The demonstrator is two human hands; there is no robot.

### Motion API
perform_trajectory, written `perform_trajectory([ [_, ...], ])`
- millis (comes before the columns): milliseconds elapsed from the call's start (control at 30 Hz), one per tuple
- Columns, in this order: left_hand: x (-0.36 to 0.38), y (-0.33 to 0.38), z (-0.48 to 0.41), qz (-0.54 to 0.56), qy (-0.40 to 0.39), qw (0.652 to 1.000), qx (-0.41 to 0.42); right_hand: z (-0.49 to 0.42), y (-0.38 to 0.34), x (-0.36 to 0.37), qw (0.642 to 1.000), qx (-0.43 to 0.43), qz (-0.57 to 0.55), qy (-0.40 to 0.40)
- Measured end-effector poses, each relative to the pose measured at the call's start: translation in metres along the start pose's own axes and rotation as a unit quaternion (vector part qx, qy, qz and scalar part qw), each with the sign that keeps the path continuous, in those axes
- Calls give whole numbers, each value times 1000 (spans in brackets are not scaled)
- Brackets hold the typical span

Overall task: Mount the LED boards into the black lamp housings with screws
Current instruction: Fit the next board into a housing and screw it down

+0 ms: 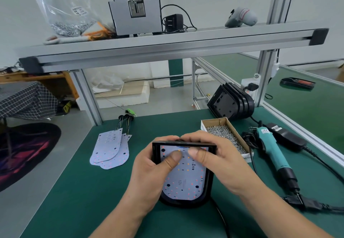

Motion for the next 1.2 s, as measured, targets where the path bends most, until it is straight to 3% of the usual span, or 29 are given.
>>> perform_trajectory([
  [233, 0, -1, -1, -4, 7, 1000, -8, 0, 3, 0, 1000, 17, -22, -6],
  [333, -2, -5, -1, 34, 18, 998, -44, 1, 2, 5, 995, 28, -89, -33],
  [400, 0, -9, 0, 87, 21, 993, -80, 0, 9, 1, 988, 68, -140, -3],
  [467, 4, -12, 1, 138, 11, 985, -107, -3, 15, -4, 995, 78, -61, 33],
  [533, 5, -14, 3, 172, 5, 978, -122, -3, 15, 4, 997, 46, 68, -11],
  [600, 5, -16, 3, 184, 4, 973, -138, 0, 19, 13, 991, 45, 124, -37],
  [700, 11, -17, 6, 202, -38, 965, -161, -2, 18, 7, 984, 25, 175, 13],
  [900, 21, -18, 12, 213, -100, 955, -182, 0, 7, 8, 973, -23, 221, 53],
  [1200, 14, -19, 10, 196, -75, 964, -166, -6, 19, 11, 986, 27, 155, 50],
])
Point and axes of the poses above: each hand's wrist, its own z-axis away from the middle knuckle, its own x-axis out of the palm, y = z × x, the point moved 7 cm from there along -z, towards the middle knuckle, and after that the axes turned 5 degrees about z, right-handed, at the moved point
